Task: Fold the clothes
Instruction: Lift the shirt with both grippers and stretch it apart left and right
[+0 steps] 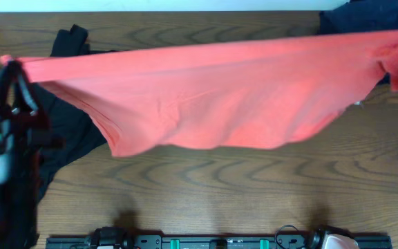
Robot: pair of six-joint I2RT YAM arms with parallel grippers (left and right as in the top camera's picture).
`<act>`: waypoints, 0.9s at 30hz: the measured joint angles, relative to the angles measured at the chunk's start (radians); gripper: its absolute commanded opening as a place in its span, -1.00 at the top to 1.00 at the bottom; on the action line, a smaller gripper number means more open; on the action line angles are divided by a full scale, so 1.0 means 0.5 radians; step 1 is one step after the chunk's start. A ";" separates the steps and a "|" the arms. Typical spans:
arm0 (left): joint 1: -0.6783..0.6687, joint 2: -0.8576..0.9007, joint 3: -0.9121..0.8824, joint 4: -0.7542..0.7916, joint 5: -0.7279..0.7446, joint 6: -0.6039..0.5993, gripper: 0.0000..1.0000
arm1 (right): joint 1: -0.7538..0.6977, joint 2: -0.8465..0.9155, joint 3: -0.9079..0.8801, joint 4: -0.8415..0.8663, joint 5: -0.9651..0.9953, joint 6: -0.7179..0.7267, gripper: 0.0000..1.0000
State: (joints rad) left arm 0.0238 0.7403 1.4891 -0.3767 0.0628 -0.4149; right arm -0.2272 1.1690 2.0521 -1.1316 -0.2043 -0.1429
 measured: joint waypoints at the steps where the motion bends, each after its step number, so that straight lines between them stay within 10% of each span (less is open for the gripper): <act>1: 0.002 -0.005 0.041 -0.034 -0.007 0.002 0.88 | 0.000 -0.059 0.000 -0.004 0.029 0.000 0.98; 15: -0.003 -0.009 0.355 -0.520 -0.234 0.154 0.88 | -0.002 -0.421 0.018 0.026 0.171 -0.001 0.98; 27: -0.027 0.331 0.315 -0.806 -0.333 0.159 0.88 | 0.002 0.276 0.032 0.000 -0.143 -0.009 0.98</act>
State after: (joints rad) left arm 0.0105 0.9058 1.6466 -0.7799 -0.1040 -0.3355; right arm -0.2260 1.3071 2.0682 -1.1316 -0.2756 -0.1474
